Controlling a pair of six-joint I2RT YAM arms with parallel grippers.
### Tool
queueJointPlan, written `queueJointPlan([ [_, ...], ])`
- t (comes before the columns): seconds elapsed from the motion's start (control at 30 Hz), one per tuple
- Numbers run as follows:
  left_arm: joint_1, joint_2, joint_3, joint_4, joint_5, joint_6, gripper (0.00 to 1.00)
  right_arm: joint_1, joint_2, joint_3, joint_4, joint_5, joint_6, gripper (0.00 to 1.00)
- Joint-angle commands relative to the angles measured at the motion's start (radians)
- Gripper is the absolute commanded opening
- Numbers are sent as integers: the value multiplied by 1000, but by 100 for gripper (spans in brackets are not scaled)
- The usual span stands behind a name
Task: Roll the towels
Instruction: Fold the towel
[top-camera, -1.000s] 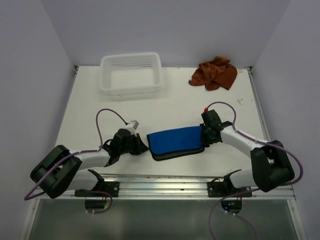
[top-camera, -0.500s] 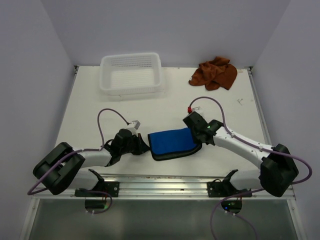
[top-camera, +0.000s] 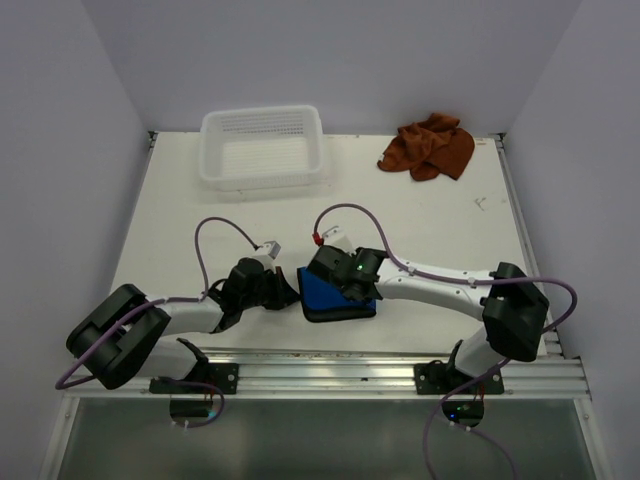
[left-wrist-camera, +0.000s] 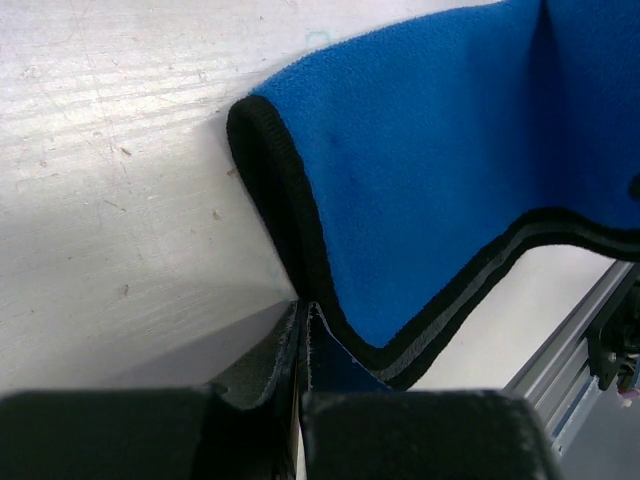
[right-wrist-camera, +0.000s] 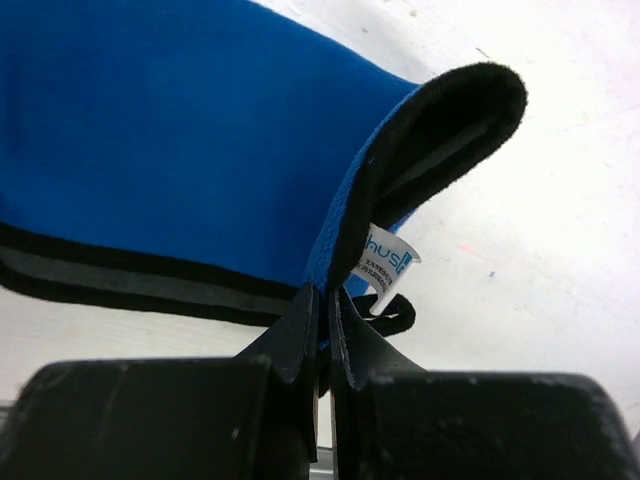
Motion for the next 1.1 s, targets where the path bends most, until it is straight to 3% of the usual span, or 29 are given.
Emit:
queueJointPlan([
  [0.0,-9,0,-13,42,2,-6,1,23,2,47,44,-57,48,0],
  [0.43,-9,-5,-21,59,5,-11,1,27,38,30,238,-307,106,0],
  [1.07,-7,4,-27,65,6,-6,1,37,143,113,282,-375,123,0],
])
